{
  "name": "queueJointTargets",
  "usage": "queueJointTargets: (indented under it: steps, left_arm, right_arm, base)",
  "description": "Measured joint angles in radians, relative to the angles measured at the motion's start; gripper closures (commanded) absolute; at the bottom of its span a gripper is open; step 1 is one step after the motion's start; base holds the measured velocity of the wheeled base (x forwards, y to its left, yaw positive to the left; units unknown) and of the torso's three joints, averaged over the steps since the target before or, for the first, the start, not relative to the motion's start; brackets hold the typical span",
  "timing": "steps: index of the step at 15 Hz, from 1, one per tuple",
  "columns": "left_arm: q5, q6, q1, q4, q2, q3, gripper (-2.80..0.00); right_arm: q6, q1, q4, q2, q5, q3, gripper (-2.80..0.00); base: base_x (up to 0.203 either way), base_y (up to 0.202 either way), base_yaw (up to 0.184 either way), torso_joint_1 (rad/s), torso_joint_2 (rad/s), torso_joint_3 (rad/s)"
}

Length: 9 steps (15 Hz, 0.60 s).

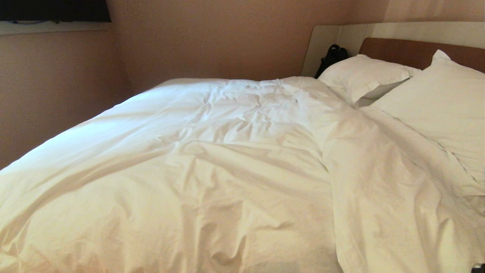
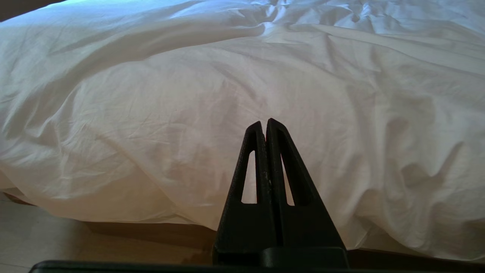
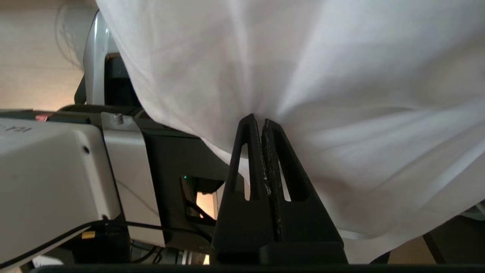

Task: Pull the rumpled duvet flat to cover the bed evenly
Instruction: Flatten the corners of the folded blanket

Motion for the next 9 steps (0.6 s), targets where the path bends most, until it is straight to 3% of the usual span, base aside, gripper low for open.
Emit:
queueJointTargets:
  steps: [5, 9]
  left_arm:
    - [0.000, 0.000, 0.000, 0.000, 0.000, 0.000, 0.00]
    - [0.000, 0.000, 0.000, 0.000, 0.000, 0.000, 0.00]
  right_arm:
    - [0.044, 0.015, 0.005, -0.043, 0.033, -0.140, 0.00]
    - [0.135, 0.027, 0.050, -0.091, 0.070, -0.473, 0.00]
  base:
    - [0.000, 0.000, 0.000, 0.000, 0.00, 0.000]
    - [0.000, 0.000, 0.000, 0.000, 0.00, 0.000]
